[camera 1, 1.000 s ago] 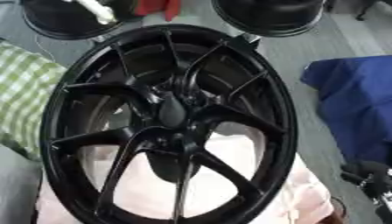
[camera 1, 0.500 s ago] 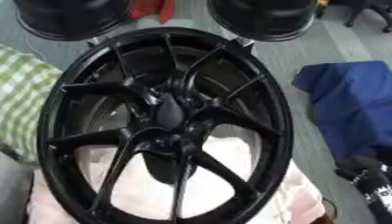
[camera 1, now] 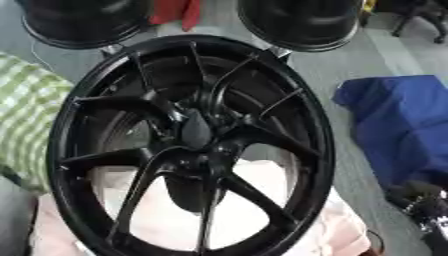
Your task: Pull the pin out of the wheel hub.
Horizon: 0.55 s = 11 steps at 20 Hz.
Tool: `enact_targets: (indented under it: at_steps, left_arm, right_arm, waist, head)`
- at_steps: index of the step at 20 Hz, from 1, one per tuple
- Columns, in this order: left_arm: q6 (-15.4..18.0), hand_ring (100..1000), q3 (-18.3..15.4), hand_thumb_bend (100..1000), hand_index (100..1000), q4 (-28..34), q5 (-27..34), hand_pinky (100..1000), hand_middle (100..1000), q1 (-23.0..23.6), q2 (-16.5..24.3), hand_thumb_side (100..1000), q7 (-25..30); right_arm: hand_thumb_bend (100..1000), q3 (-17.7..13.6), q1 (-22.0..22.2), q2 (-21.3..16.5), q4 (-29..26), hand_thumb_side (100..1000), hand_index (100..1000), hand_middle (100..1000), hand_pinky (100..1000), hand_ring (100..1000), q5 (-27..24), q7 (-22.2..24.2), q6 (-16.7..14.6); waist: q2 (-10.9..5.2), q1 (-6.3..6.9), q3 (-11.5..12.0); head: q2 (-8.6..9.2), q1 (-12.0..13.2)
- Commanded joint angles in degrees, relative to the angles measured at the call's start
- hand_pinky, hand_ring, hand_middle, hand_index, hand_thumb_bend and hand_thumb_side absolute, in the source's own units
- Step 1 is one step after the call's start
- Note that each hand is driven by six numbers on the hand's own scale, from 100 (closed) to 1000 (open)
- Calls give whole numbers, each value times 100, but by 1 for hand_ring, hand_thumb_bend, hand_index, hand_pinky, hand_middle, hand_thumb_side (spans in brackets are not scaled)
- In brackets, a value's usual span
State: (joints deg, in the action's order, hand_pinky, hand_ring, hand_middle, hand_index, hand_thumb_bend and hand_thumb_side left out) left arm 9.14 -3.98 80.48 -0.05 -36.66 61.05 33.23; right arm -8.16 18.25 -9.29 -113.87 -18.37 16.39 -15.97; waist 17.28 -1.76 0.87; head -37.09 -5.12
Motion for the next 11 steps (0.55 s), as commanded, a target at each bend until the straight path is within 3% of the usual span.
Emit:
enact_targets:
  at_steps: [1, 6, 11]
  left_arm:
    - [-143, 642, -248, 124, 819, 471, 646, 885, 554, 91, 131, 451, -1036]
    - [-500, 619, -462, 104, 819, 1882, 1643, 891, 535, 802, -424, 452, -3159]
    - [-880, 622, -788, 115, 827, 3052, 1987, 897, 541, 1561, -1476, 498, -4484]
  right_arm:
    - [100, -61, 41, -35, -72, 531, 756, 653, 833, 820, -65, 15, -67]
    - [100, -40, 17, -14, -72, 528, 756, 653, 832, 821, -76, 47, -156]
    - [100, -20, -5, 12, -72, 522, 756, 654, 833, 823, -90, 87, -284]
  waist:
    - [-120, -6, 23]
    - [-80, -66, 49]
    - [-37, -150, 49]
  head:
    - [57, -6]
    - [120, -11]
    - [187, -22]
